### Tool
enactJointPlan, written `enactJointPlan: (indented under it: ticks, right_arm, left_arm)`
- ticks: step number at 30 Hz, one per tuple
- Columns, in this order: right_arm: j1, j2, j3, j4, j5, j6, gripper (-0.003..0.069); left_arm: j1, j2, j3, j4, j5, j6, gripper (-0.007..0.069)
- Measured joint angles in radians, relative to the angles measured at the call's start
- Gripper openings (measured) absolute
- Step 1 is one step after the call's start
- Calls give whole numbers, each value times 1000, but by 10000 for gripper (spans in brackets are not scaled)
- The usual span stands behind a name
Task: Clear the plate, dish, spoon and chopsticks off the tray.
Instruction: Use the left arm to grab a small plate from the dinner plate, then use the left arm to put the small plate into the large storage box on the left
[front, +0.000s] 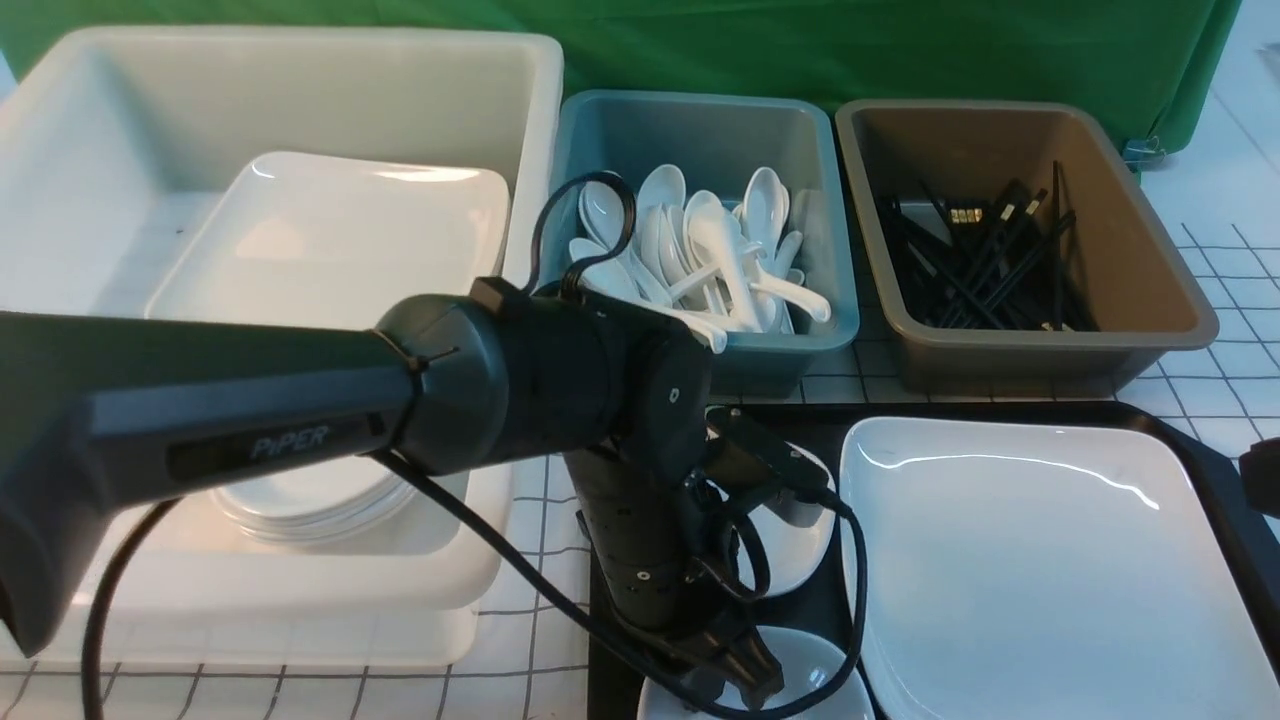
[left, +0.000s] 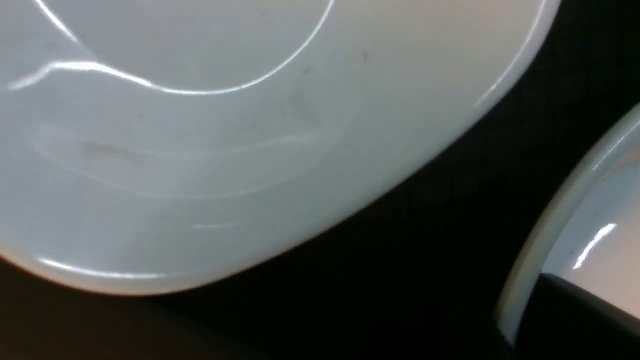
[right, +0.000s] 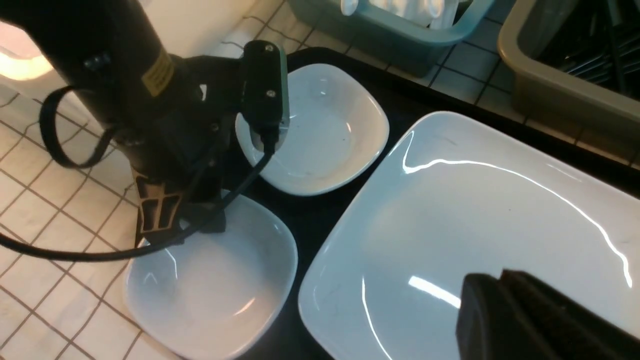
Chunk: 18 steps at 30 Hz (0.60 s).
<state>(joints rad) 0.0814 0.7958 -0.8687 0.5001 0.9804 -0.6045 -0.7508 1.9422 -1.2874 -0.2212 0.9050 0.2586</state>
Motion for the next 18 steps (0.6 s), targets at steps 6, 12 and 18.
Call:
enactJointPlan:
  ticks: [6,12,18]
  right_arm:
    - [0,0,0,0,0,0,41]
    - [0,0,-8,23,3,-25,41]
    - [0,9,-97,249,18,-163,19]
  left_arm:
    - [0,-51,0,-17,8,-1,95]
    - [0,-187,-12,-22,44,-37,17]
    - [44,-348,-105,-41,58,-96,17]
